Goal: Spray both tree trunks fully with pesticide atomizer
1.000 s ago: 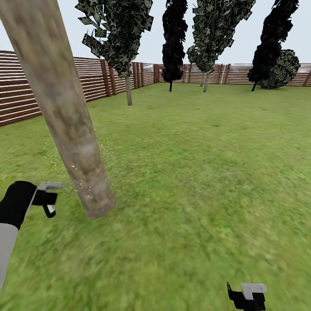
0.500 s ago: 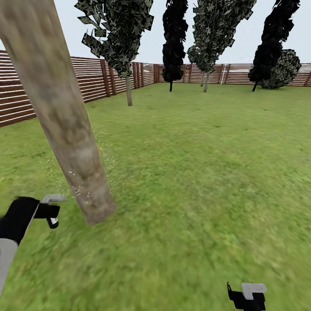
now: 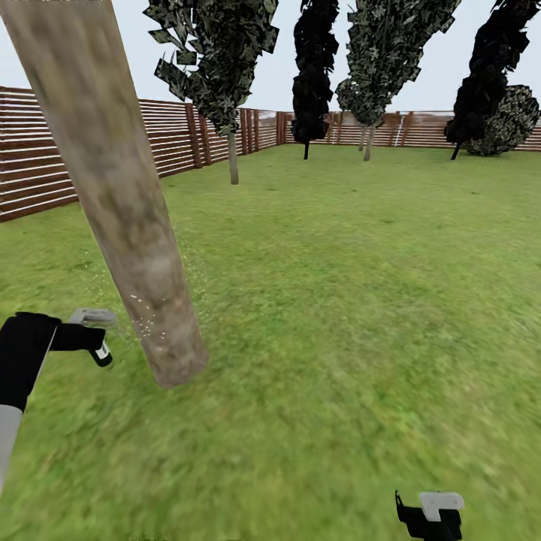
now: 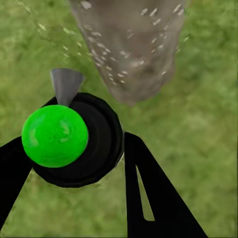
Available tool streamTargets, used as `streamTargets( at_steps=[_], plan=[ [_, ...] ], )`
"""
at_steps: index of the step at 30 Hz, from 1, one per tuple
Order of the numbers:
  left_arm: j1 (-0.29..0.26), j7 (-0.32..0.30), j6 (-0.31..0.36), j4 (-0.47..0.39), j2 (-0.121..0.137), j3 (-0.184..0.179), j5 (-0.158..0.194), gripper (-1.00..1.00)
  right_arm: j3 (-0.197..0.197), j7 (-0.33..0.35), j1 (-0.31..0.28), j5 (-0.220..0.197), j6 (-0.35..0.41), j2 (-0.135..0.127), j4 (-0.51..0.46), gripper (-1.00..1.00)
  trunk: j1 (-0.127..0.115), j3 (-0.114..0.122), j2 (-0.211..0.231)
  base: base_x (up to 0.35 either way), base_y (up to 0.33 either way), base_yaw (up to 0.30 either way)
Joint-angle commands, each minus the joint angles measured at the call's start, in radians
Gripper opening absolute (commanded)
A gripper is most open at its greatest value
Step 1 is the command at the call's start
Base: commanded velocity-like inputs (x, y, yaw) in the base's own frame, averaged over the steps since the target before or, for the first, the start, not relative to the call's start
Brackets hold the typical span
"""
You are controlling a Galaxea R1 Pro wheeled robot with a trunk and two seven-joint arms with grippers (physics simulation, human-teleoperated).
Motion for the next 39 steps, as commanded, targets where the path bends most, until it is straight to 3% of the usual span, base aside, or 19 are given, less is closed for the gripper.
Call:
streamTargets(
  at_steps=[1, 7, 9, 10, 11, 14, 25, 29, 39],
  plan=[
    [-0.001, -0.011, 0.015, -0.032, -0.001, 0.0, -0.013, -1.0, -0.003, -0.008, -0.001, 0.011, -0.003, 0.0, 0.002, 1.0, 0.0, -0.001, 0.0, 0.0, 0.0, 0.269],
    [0.012, -0.025, 0.047, -0.06, -0.008, -0.004, -0.01, -1.0, -0.005, -0.008, -0.001, 0.011, -0.003, 0.0, 0.002, 1.0, 0.0, -0.001, 0.0, 0.111, -0.105, 0.054],
    [0.008, -0.115, 0.047, -0.059, -0.005, -0.017, -0.014, -1.0, -0.005, -0.008, -0.001, 0.011, -0.003, 0.0, 0.002, 1.0, 0.0, -0.001, 0.0, 0.187, -0.209, 0.001],
    [0.003, -0.169, 0.047, -0.06, -0.001, -0.043, -0.031, -1.0, -0.005, -0.008, -0.001, 0.011, -0.003, 0.0, 0.002, 1.0, 0.0, -0.001, 0.0, 0.182, -0.222, 0.0],
    [0.002, -0.177, 0.047, -0.06, 0.0, -0.047, -0.042, -1.0, -0.005, -0.008, -0.001, 0.011, -0.003, 0.0, 0.002, 1.0, 0.0, -0.001, 0.0, 0.18, -0.224, 0.0],
    [-0.001, -0.185, 0.047, -0.061, 0.004, -0.048, -0.06, -1.0, -0.005, -0.008, -0.001, 0.011, -0.003, 0.0, 0.002, 1.0, 0.0, -0.001, 0.0, 0.134, -0.242, 0.0],
    [-0.001, -0.184, 0.048, -0.06, 0.005, -0.049, -0.065, -1.0, -0.005, -0.008, -0.001, 0.011, -0.003, 0.0, 0.002, 1.0, 0.0, -0.001, 0.0, 0.005, -0.273, 0.0],
    [0.0, -0.186, 0.049, -0.059, 0.004, -0.039, -0.145, -1.0, -0.005, -0.008, -0.001, 0.011, -0.003, 0.0, 0.002, 1.0, 0.0, -0.001, 0.0, 0.0, -0.274, 0.159],
    [0.013, -0.184, 0.049, -0.052, 0.001, -0.038, -0.154, -1.0, -0.003, -0.008, -0.001, 0.011, -0.003, 0.0, 0.002, 1.0, 0.0, -0.001, 0.0, 0.088, -0.271, 0.276]
  ],
)
